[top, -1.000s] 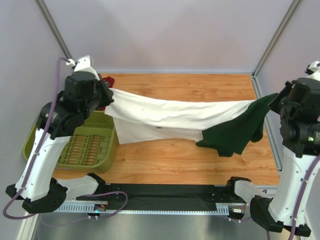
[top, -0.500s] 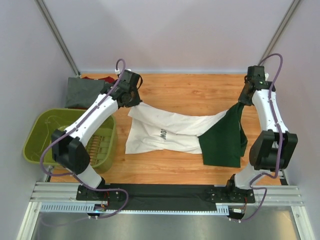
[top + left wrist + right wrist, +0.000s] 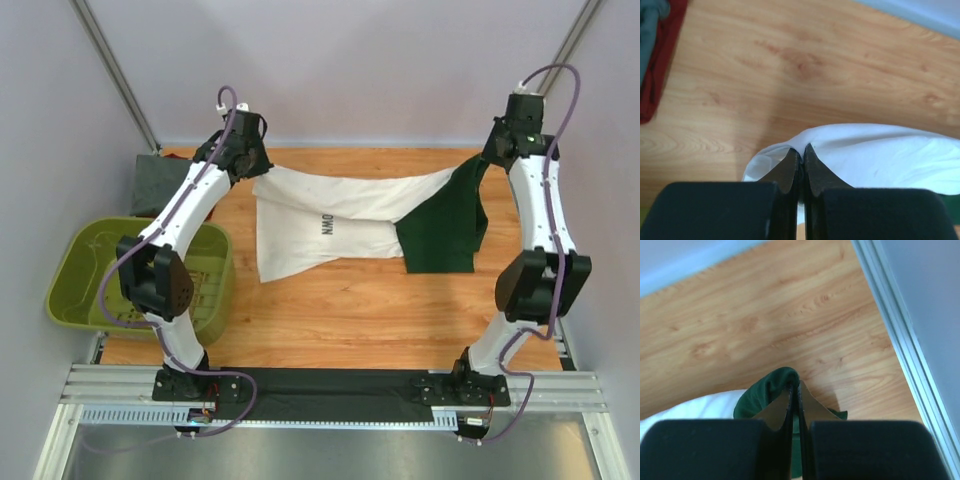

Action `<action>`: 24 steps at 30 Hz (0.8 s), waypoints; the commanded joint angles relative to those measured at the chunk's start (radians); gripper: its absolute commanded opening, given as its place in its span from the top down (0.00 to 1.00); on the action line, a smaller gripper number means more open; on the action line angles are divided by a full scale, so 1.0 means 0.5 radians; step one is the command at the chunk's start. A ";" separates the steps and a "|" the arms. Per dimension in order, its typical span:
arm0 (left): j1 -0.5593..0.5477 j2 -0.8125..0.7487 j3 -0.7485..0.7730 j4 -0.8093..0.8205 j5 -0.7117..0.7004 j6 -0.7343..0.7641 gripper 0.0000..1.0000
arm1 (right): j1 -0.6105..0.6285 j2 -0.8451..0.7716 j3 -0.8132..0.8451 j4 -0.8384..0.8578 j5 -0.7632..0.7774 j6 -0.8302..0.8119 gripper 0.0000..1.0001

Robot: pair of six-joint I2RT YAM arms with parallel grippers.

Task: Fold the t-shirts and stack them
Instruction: Flatten the tshirt out

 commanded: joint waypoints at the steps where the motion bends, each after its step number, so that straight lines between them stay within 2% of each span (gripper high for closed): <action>1: -0.004 -0.265 0.190 0.154 -0.020 0.236 1.00 | -0.015 -0.483 0.132 0.226 -0.094 -0.096 1.00; 7: 0.011 -0.703 0.080 0.255 -0.075 0.273 1.00 | -0.015 -0.995 0.120 0.263 -0.023 -0.158 1.00; 12: 0.119 -1.176 -0.141 0.341 -0.072 0.111 1.00 | -0.015 -1.351 0.190 0.254 0.029 -0.164 1.00; 15: 0.171 -1.363 -0.120 0.280 -0.149 0.101 1.00 | -0.015 -1.425 0.331 0.119 0.163 -0.155 1.00; 19: 0.199 -1.492 0.000 0.160 -0.235 0.101 1.00 | -0.015 -1.428 0.680 -0.182 0.323 -0.167 1.00; 24: 0.199 -1.676 0.013 0.083 -0.204 0.055 1.00 | -0.015 -1.594 0.718 -0.305 0.394 -0.189 1.00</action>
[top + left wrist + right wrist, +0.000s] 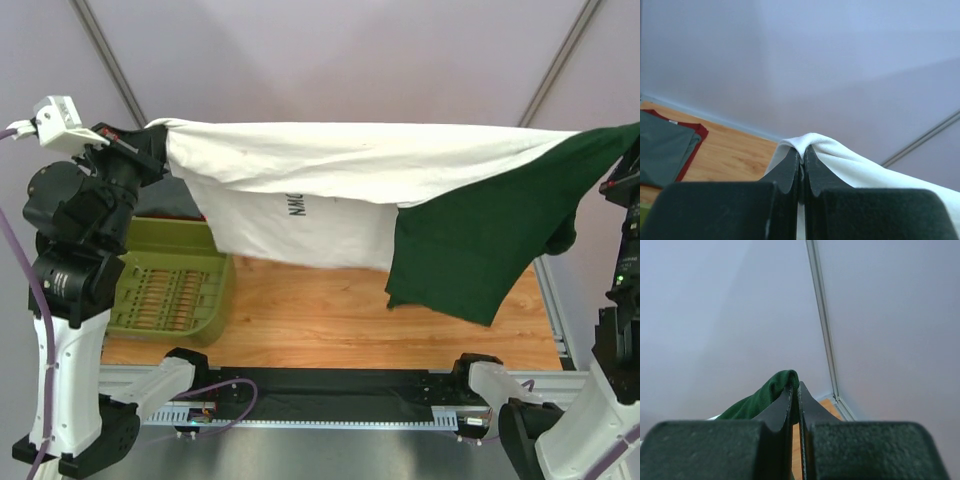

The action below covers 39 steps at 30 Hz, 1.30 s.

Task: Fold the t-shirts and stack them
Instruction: Flatten the tshirt out

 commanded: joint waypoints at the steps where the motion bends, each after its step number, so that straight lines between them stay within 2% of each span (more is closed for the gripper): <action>1: 0.036 -0.082 0.025 -0.089 -0.142 -0.022 1.00 | -0.015 -0.074 0.037 -0.138 0.222 -0.055 1.00; 6: 0.036 -0.253 -0.061 -0.105 -0.179 -0.025 1.00 | -0.015 -0.133 -0.037 -0.334 0.164 0.037 1.00; 12: 0.036 -0.300 -0.052 -0.417 -0.231 -0.065 1.00 | -0.015 -0.133 -0.012 -0.709 0.060 0.117 1.00; 17: 0.033 -0.425 -0.077 -0.534 -0.314 0.107 1.00 | -0.015 -0.237 -0.004 -0.709 0.274 0.062 1.00; 21: 0.036 -0.441 0.003 -0.577 -0.256 0.202 1.00 | -0.015 -0.191 0.040 -0.712 0.278 0.052 1.00; 26: 0.036 -0.410 -0.027 -0.571 -0.286 0.260 1.00 | -0.015 -0.136 -0.178 -0.676 0.265 0.086 1.00; 29: 0.036 -0.386 -0.076 -0.528 -0.247 0.251 1.00 | -0.015 -0.099 -0.193 -0.694 0.284 0.111 1.00; 33: 0.036 -0.352 -0.095 -0.482 -0.176 0.175 1.00 | -0.015 -0.090 -0.105 -0.743 0.348 0.126 1.00; 36: 0.036 -0.300 0.012 -0.574 -0.161 0.107 1.00 | -0.015 -0.059 0.088 -0.890 0.415 0.102 1.00; 39: 0.036 -0.336 0.065 -0.657 -0.231 0.128 1.00 | -0.015 -0.102 0.110 -0.854 0.471 0.068 1.00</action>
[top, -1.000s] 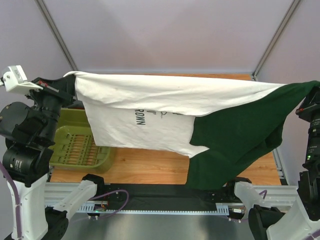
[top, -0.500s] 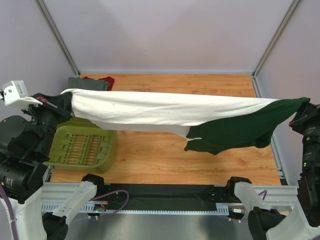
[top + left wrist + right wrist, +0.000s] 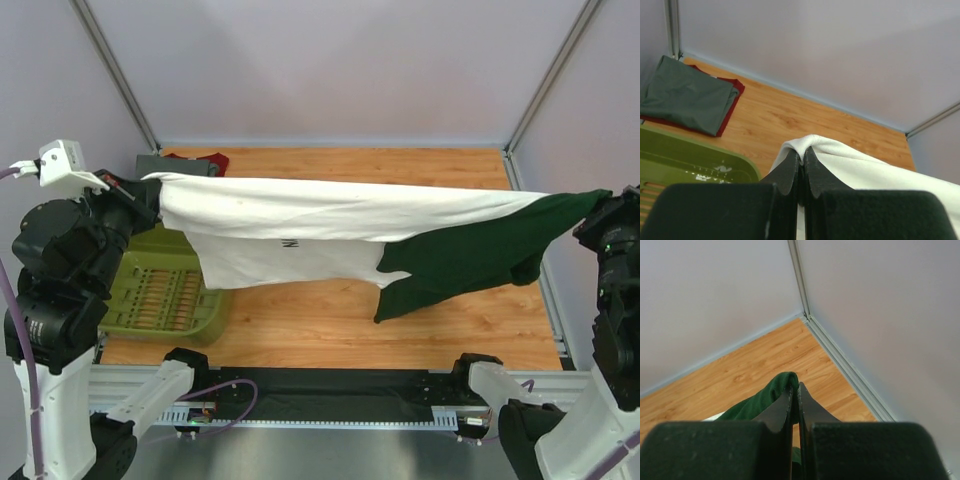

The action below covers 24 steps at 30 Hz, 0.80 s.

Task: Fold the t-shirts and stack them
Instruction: Flatten the tshirt out

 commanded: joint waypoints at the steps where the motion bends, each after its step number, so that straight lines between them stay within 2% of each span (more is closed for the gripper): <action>1: 0.034 -0.070 0.114 -0.025 -0.240 0.049 1.00 | -0.016 -0.104 0.113 0.067 0.309 -0.094 1.00; 8: 0.031 -0.217 0.113 -0.150 -0.143 0.080 1.00 | -0.016 -0.168 0.159 0.046 0.070 -0.085 1.00; 15: 0.034 -0.297 0.288 -0.389 -0.115 0.074 1.00 | -0.013 -0.358 0.165 0.000 0.073 -0.069 1.00; 20: 0.034 -0.209 0.221 -0.313 -0.041 0.025 1.00 | -0.013 -0.273 0.245 -0.034 0.152 -0.085 1.00; 24: 0.034 0.015 -0.024 -0.102 0.026 -0.049 1.00 | -0.013 -0.089 0.074 0.015 0.343 -0.137 1.00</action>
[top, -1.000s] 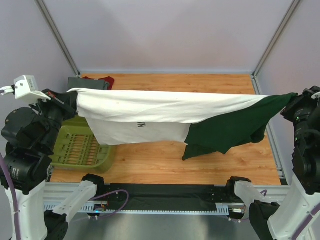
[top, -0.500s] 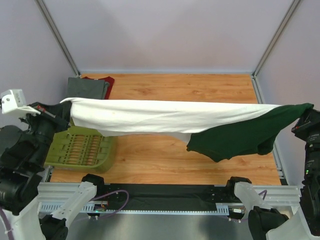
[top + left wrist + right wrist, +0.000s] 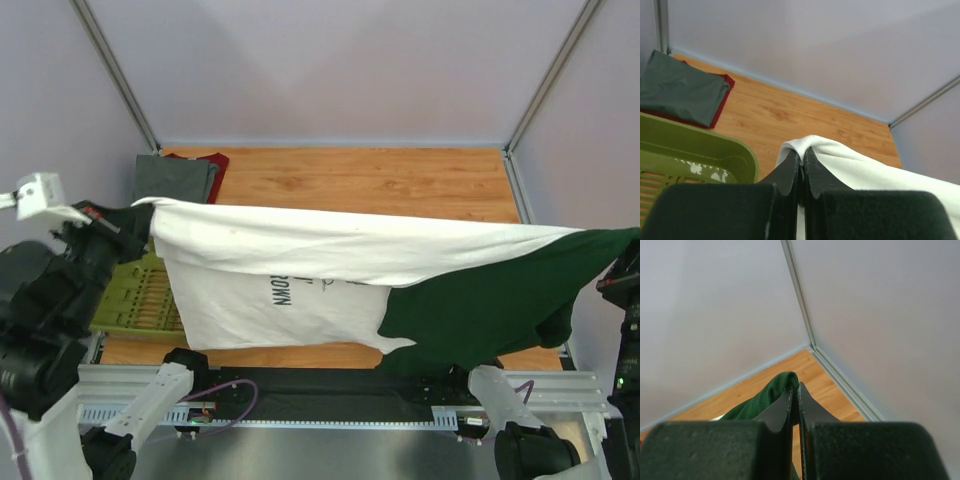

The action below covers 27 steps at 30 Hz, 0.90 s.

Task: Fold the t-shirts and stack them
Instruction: Flatten the tshirt out

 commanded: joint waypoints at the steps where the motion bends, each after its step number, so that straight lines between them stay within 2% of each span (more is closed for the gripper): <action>1: 0.032 0.284 -0.197 0.219 -0.062 -0.031 1.00 | -0.012 0.272 -0.185 0.077 0.379 -0.129 1.00; 8: 0.032 0.719 -0.531 0.655 -0.022 -0.185 1.00 | -0.016 0.637 -0.838 0.580 0.410 -0.166 1.00; 14: 0.032 1.357 -0.713 1.020 0.042 -0.415 1.00 | -0.028 1.222 -1.121 0.859 0.337 -0.047 1.00; 15: 0.032 1.568 -0.697 1.096 0.045 -0.454 1.00 | -0.028 1.420 -1.133 0.939 0.315 -0.037 1.00; 17: 0.032 1.926 -0.551 1.173 0.045 -0.464 1.00 | -0.031 1.748 -1.094 1.037 0.300 0.012 1.00; 19: 0.068 2.130 -0.431 1.228 0.082 -0.491 1.00 | -0.028 1.983 -0.947 1.031 0.282 0.048 1.00; 20: 0.087 2.213 -0.348 1.317 0.106 -0.519 1.00 | -0.028 2.102 -0.852 0.998 0.257 0.085 1.00; 21: 0.108 2.369 -0.293 1.342 0.125 -0.568 1.00 | -0.028 2.328 -0.614 0.931 0.254 0.098 1.00; 24: 0.145 2.685 0.026 1.306 0.147 -0.529 1.00 | -0.025 2.618 -0.331 0.948 0.278 0.067 1.00; 26: 0.142 2.812 0.225 1.302 0.150 -0.498 1.00 | -0.025 2.671 -0.333 1.071 0.285 0.027 1.00; 27: 0.142 2.907 0.275 1.309 0.147 -0.498 1.00 | -0.025 2.680 -0.406 1.238 0.266 0.006 1.00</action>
